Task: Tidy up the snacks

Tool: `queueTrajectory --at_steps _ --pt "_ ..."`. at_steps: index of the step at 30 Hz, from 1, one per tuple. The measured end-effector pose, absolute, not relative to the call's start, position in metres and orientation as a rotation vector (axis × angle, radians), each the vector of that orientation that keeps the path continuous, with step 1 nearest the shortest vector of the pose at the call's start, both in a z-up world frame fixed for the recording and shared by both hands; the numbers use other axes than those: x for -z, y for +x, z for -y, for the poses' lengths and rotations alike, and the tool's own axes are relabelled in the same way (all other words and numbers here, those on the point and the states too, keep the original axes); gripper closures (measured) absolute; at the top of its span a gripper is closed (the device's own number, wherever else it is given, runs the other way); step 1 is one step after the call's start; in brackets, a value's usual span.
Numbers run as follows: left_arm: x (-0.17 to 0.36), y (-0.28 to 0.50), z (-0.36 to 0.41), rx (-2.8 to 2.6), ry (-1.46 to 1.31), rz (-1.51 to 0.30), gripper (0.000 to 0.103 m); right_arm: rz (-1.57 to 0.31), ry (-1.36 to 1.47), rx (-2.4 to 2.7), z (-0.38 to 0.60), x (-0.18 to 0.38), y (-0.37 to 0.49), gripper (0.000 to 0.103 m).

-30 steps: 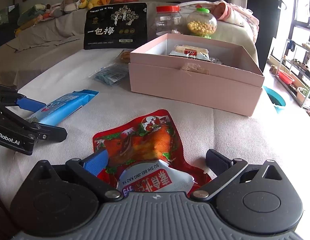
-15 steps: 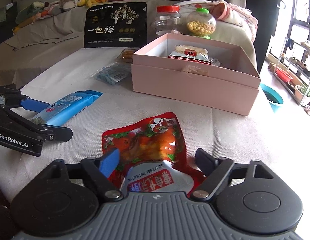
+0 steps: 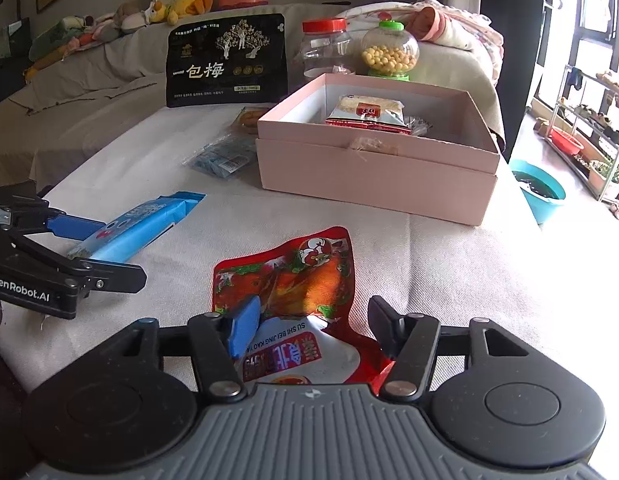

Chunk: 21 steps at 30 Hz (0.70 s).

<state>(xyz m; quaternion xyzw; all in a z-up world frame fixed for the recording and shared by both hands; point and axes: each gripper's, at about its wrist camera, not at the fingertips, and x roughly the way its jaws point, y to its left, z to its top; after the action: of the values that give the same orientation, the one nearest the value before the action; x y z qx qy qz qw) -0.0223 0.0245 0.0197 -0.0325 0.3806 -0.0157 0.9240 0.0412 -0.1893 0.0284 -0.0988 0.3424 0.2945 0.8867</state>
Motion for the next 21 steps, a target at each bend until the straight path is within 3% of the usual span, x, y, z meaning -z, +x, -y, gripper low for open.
queueTrajectory --at_steps 11,21 --pt "-0.027 -0.027 -0.01 0.091 -0.058 -0.775 0.017 -0.692 -0.166 -0.647 0.203 -0.046 0.029 0.062" --pt "-0.017 -0.025 -0.002 0.141 -0.053 -0.821 0.017 -0.78 0.134 -0.889 0.222 -0.068 0.036 0.062"
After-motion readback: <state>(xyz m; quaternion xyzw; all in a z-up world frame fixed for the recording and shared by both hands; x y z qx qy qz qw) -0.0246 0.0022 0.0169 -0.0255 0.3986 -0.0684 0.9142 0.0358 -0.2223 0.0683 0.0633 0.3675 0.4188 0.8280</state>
